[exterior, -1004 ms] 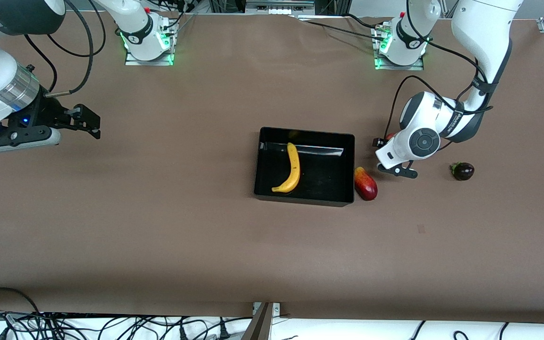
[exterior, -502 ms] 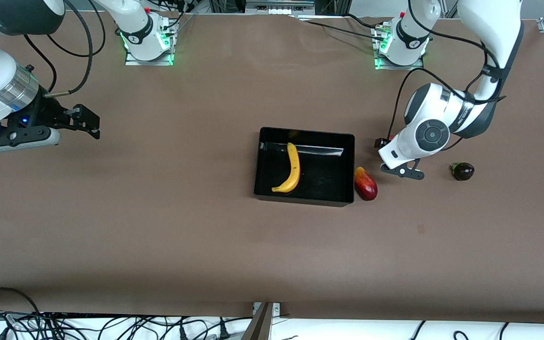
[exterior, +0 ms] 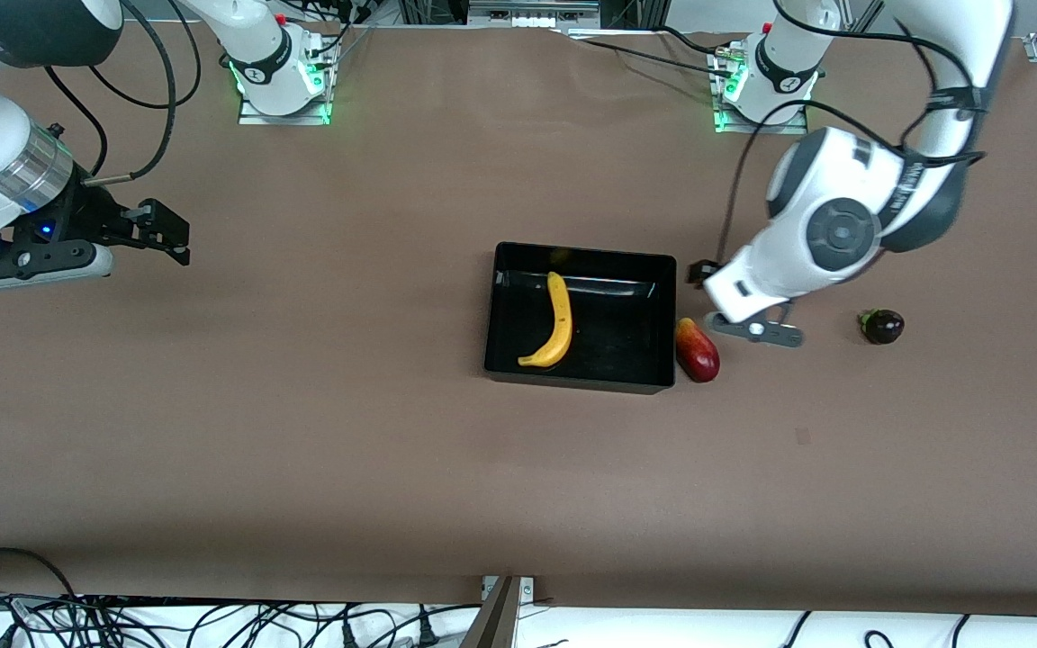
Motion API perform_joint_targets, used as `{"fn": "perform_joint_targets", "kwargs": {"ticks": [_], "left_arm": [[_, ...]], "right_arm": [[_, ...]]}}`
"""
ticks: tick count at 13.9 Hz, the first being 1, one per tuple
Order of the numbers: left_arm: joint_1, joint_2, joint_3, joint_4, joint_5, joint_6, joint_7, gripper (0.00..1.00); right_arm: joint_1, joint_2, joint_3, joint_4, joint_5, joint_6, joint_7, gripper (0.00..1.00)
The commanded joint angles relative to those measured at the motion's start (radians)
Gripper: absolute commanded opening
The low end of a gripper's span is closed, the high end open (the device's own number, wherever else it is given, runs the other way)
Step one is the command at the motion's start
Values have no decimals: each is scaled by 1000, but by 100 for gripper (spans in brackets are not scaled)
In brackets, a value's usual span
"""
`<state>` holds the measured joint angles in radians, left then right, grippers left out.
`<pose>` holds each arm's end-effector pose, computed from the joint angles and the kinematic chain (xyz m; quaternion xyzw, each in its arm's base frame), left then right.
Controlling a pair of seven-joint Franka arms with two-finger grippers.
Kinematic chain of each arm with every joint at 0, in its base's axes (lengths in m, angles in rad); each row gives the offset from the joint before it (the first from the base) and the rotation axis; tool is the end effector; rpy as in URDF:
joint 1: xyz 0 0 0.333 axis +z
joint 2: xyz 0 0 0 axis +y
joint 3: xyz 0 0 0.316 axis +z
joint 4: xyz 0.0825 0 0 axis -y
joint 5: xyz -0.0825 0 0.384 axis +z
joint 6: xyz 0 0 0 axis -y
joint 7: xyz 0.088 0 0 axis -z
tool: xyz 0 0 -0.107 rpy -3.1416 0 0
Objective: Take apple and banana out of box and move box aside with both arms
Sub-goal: 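Open the left gripper and move it back over the tray, then lower the left gripper into the tray and grasp the yellow banana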
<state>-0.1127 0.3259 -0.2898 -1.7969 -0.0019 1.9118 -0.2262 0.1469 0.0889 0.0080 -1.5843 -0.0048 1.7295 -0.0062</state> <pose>0.5682 -0.2298 0.3595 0.9904 -0.0845 -0.1083 0.0144 0.5875 0.0911 0.5814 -0.9963 -0.0807 -0.0282 0.0001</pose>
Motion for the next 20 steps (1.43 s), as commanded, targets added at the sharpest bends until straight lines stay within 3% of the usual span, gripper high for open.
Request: {"fn": "perform_joint_targets", "kwargs": {"ticks": [1,8,15,20], "left_arm": [[-126,125,1,160,-4,-24,-189,100],[-166,192,0,215,-17,-2,-223,100],[-258,338,1,398,-15,44,-357,100],[-323,401,5,354,5,200,-377,100]], "right_arm": [[-1,3,3,12,-11,-1,3,100],[-1,3,3,12,-11,-1,2,100],[2,-1,4,10,-12,-28,2,100],[-1,-2,3,12,-9,-27,3,100]]}}
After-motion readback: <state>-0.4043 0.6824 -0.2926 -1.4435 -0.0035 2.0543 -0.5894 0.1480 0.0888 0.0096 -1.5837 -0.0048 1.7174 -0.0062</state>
